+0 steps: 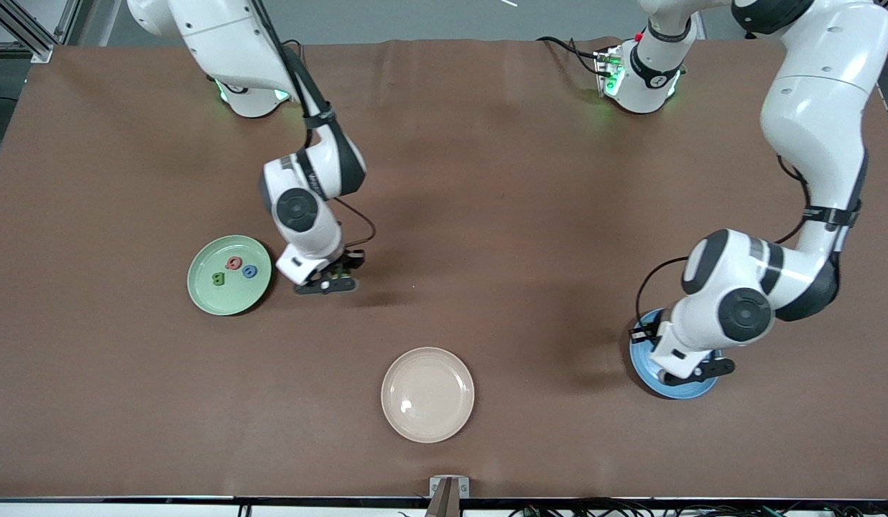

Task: Sort upper and lower case letters into plates
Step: 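Carry the b to the blue plate while the right gripper carries the N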

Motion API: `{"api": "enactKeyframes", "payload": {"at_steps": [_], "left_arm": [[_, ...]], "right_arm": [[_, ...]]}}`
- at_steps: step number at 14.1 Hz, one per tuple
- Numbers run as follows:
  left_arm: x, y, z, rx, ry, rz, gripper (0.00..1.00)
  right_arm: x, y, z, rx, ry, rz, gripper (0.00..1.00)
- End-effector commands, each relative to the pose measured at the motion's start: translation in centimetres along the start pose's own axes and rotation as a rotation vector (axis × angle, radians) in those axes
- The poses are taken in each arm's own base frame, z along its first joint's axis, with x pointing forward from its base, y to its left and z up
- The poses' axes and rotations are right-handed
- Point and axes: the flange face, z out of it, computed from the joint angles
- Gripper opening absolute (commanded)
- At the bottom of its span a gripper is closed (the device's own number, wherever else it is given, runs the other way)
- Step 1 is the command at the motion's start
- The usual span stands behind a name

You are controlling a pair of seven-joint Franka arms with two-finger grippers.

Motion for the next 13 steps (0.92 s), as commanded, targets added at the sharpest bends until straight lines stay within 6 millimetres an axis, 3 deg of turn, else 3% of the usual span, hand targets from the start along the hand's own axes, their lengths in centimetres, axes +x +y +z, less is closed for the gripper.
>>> {"api": "enactKeyframes", "payload": {"at_steps": [1,5,7,10,13], "left_arm": [[0.3,-1.9,0.2,-0.023,0.012,0.009,0.00],[1.1,-2.7,1.6,-0.055,0.049,0.041,0.00],[1.2,-2.5,2.0,-0.068,0.068,0.047,0.00],[0.8,-2.1,3.0,-0.057,0.077,0.072,0.00],[0.5,-2.4,4.2,-0.028,0.095,0.100,0.00]], "right_arm": [[0.8,9.1,-2.1,-0.010,-0.041,-0.116,0.00],[1.3,22.4,-1.4,0.027,-0.049,-0.211,0.00],[0.9,26.6,-0.5,0.088,-0.038,-0.214,0.00],[0.7,27.9,1.7,0.145,-0.034,-0.210,0.01],[0.9,26.4,3.0,0.190,-0.029,-0.168,0.01]]}}
